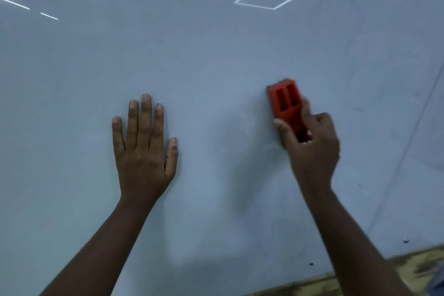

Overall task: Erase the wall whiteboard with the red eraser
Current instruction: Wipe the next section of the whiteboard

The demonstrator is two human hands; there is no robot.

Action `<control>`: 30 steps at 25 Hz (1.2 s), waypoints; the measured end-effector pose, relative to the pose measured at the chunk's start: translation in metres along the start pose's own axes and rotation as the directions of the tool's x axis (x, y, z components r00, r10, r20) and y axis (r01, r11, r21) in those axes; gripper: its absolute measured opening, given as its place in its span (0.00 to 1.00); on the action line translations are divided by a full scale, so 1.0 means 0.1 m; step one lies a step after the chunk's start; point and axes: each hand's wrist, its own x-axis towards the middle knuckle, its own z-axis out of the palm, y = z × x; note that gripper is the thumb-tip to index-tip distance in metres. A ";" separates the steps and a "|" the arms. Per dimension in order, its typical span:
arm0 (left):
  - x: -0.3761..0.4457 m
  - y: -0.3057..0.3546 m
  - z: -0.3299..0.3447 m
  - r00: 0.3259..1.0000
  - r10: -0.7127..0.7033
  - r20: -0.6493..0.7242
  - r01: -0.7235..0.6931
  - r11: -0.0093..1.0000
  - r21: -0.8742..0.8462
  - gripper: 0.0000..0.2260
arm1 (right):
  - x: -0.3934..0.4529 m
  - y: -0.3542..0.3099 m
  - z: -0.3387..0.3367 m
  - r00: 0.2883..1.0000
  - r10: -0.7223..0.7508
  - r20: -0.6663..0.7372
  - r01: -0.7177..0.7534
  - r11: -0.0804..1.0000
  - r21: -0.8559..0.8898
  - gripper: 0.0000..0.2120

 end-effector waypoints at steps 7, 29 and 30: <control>-0.26 0.08 0.04 0.999 -0.040 0.019 0.040 0.999 -0.005 0.29 | -0.07 0.40 -0.02 0.969 0.233 -0.086 -0.219 0.965 0.148 0.32; -1.12 0.16 0.14 0.996 -0.042 0.075 0.044 0.999 -0.023 0.30 | -0.92 0.98 -0.17 0.878 0.477 0.045 -0.470 0.839 0.273 0.31; -1.15 0.17 0.15 0.996 -0.044 0.078 0.046 0.999 -0.023 0.31 | -0.99 0.94 -0.13 0.879 0.476 0.029 -0.463 0.838 0.288 0.31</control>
